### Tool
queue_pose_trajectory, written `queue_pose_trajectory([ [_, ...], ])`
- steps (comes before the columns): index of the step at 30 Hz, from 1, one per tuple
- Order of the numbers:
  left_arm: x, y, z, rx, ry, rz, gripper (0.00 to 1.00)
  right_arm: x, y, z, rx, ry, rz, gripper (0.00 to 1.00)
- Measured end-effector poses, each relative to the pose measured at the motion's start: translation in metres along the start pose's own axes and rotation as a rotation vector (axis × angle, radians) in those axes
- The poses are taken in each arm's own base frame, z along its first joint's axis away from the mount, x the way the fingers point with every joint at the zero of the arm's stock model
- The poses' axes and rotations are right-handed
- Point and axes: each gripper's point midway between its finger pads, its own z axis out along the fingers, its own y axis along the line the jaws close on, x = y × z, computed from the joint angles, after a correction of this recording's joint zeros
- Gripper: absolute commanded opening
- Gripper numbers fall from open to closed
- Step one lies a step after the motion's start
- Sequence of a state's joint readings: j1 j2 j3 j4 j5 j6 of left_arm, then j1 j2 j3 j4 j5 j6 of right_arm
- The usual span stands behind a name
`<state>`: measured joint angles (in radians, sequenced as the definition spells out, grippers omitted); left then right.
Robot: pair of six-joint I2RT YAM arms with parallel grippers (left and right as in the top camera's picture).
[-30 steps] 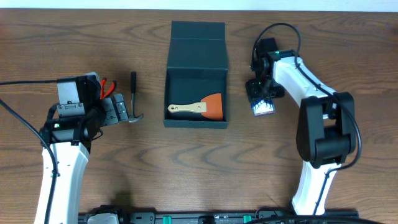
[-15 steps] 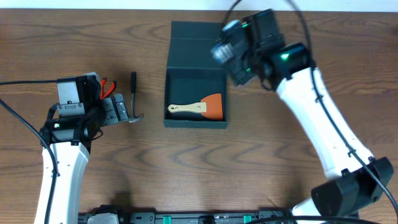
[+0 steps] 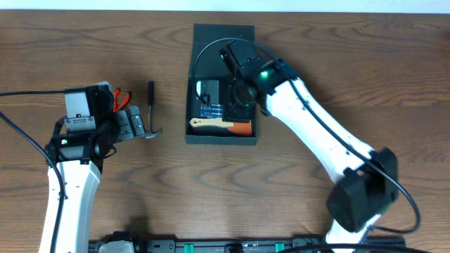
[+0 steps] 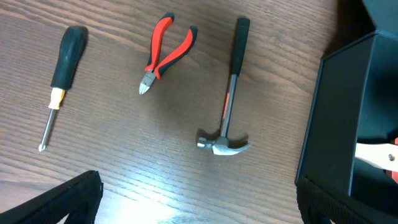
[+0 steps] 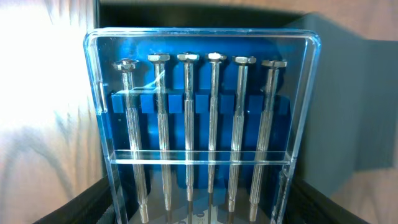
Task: Pack container
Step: 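Lower the case into the box and release it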
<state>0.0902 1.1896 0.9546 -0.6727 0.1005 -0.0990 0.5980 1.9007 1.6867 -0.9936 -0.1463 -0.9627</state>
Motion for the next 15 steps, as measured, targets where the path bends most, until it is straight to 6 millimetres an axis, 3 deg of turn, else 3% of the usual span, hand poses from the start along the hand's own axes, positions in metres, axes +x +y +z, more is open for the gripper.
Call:
queue_pose_trajectory([
  [9, 0.000, 0.000, 0.000, 0.000, 0.000, 0.000, 0.98, 0.018, -0.012, 0.067, -0.045, 0.035, -0.124, 0.02],
  [15, 0.000, 0.000, 0.000, 0.000, 0.000, 0.000, 0.98, 0.029, -0.021, 0.092, -0.045, 0.044, -0.129, 0.08],
])
